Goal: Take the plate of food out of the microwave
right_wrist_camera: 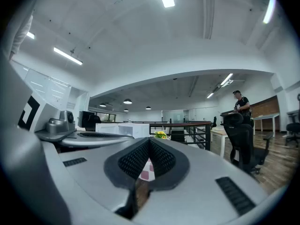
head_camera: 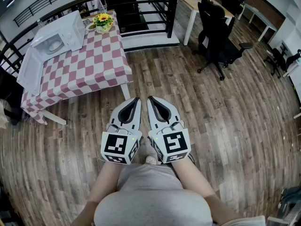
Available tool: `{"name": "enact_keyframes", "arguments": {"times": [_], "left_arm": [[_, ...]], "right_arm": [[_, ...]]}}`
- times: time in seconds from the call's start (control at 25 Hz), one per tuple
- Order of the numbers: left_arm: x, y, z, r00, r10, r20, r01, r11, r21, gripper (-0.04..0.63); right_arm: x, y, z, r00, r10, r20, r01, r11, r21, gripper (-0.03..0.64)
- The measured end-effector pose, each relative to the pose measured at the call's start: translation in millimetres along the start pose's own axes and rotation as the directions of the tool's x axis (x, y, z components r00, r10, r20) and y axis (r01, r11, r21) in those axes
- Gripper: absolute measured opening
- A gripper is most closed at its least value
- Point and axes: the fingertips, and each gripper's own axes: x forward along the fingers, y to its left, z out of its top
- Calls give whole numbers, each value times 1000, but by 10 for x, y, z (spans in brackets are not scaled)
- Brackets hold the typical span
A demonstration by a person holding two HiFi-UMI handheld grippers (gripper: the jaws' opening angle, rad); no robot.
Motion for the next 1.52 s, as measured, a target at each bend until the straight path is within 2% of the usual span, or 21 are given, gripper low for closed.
{"name": "enact_keyframes", "arguments": {"times": [0.36, 0.76, 1.52], "left_arm": [[33, 19, 28, 1000, -2, 10, 2, 1000, -3, 2], [21, 144, 43, 1000, -6, 16, 6, 1000, -10, 2], [-8, 949, 100, 1000, -5, 7, 5, 1000, -16, 2]], "right_arm": [[-20, -45, 3, 999, -33, -3, 33, 999, -12, 25], [92, 55, 18, 999, -26, 20, 26, 1000, -17, 25], [757, 442, -36, 999, -40, -17, 40, 999, -4, 25]]}}
